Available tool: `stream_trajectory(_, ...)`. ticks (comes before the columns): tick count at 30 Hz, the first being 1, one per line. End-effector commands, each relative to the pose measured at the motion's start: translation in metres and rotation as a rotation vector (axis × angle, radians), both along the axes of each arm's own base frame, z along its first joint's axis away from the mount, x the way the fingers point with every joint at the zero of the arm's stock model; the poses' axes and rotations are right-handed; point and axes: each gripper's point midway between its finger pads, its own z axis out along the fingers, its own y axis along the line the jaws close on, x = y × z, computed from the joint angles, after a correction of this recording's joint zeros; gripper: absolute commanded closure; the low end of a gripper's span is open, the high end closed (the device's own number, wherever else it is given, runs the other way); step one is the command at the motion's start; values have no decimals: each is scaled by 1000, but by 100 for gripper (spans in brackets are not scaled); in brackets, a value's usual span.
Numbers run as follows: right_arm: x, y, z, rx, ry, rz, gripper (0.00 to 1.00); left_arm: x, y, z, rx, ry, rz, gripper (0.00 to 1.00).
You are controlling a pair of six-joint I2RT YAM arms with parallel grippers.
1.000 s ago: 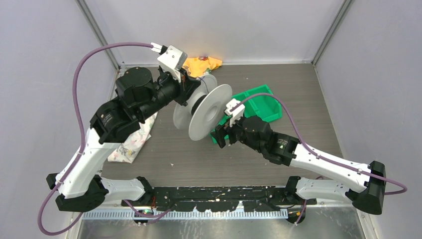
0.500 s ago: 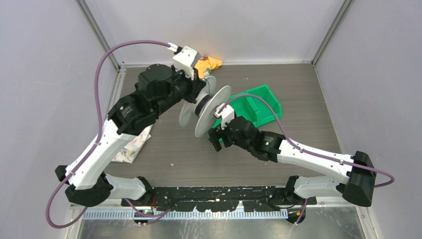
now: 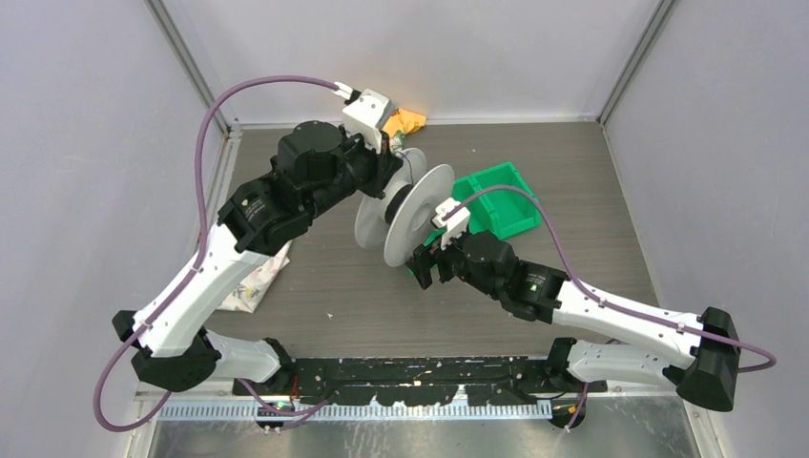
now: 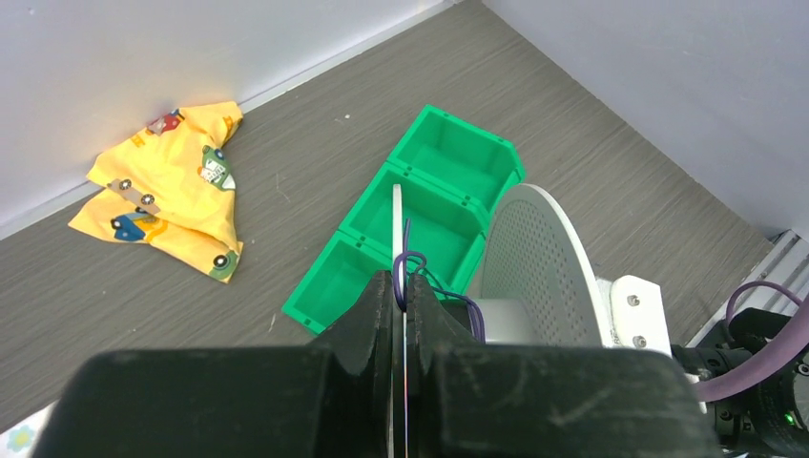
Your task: Wrap the cables
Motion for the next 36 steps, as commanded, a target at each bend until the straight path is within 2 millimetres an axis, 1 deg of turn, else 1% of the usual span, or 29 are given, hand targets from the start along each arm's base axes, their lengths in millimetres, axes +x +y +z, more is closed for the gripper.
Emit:
stream_trajectory(1, 8, -1, 28, 115, -87, -41, 14, -15, 17, 74, -192, -132, -5, 100)
stream_trajectory(7, 12, -6, 22, 125, -108, -65, 13, -25, 30, 89, -225, -162, -2, 100)
stream_trajectory(11, 11, -1, 18, 164, -132, -44, 13, -30, 35, 97, -242, -177, -4, 100)
stream_trajectory(14, 15, 3, 15, 199, -139, -52, 13, -33, 39, 102, -256, -188, -4, 100)
stream_trajectory(16, 18, 6, 16, 253, -139, -66, 12, -35, 41, 105, -263, -194, -7, 100)
stream_trajectory(19, 24, 11, 23, 363, -151, -78, 13, -37, 43, 108, -270, -199, -7, 100)
stream_trajectory(23, 33, 26, 23, 410, -150, -78, 13, -39, 45, 110, -276, -205, -5, 100)
stream_trajectory(26, 47, 32, 26, 474, -157, -109, 14, -40, 46, 111, -281, -209, -9, 100)
stream_trajectory(28, 58, 33, 28, 520, -153, -144, 16, -40, 46, 112, -282, -208, -12, 100)
stream_trajectory(32, 75, 31, 32, 607, -162, -205, 27, -41, 45, 114, -286, -209, -18, 100)
stream_trajectory(36, 79, 37, 36, 636, -171, -194, 40, -41, 45, 115, -288, -210, -15, 100)
